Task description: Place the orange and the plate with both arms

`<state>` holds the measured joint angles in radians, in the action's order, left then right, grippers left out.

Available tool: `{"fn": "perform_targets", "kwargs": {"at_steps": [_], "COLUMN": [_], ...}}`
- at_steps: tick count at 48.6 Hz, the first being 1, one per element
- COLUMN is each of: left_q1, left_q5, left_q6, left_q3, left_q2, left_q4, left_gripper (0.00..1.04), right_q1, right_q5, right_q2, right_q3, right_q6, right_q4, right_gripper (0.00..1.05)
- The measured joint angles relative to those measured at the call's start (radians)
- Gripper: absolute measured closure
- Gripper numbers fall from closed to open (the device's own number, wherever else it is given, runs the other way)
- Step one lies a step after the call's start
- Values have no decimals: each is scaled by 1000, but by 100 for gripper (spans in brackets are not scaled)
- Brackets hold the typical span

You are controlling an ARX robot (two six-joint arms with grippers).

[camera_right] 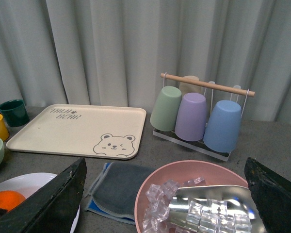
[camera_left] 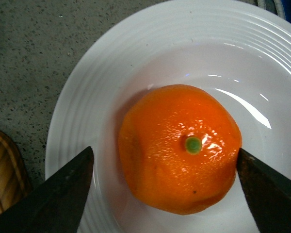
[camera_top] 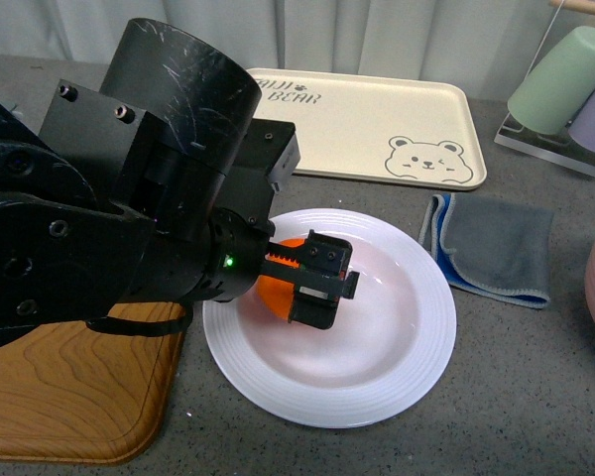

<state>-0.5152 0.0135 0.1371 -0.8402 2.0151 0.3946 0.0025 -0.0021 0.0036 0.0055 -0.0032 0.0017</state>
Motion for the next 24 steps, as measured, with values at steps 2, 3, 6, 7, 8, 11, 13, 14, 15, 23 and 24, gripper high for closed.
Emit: {"fn": "perform_targets", "kwargs": {"at_steps": [2,3,6,7,8,11,13,14,15,23,24], "left_q1": [4,5,8,10,11,14,15,16,16,23,36], "left_q5": [13,13,4,2,2,-13,-14,-14,-14,-357,-390], "left_q6": [6,6,3,4,4,6,7,7,7,-87,-96], "left_q3": [6,7,14,16,20,32,37,39,39,224,265], "left_q2": [-12,-20,-44,-54,-71,-106,-119,-129,-130,-61,-63], "left_q4": [6,6,9,11,12,21,24,25,26,555,624], "left_gripper": [10,7,6,7,7,7,7,7,7,30,35], "right_q1": [0,0,0,0,0,0,0,0,0,0,0], "right_q5": [0,0,0,0,0,0,0,0,0,0,1], "right_q2": [0,0,0,0,0,0,0,0,0,0,0], "right_q3": [0,0,0,0,0,0,0,0,0,0,0], "right_q6": [0,0,0,0,0,0,0,0,0,0,0], "right_q4": [0,0,0,0,0,0,0,0,0,0,0], "right_gripper": [9,9,9,9,9,9,9,9,9,9,9]}}
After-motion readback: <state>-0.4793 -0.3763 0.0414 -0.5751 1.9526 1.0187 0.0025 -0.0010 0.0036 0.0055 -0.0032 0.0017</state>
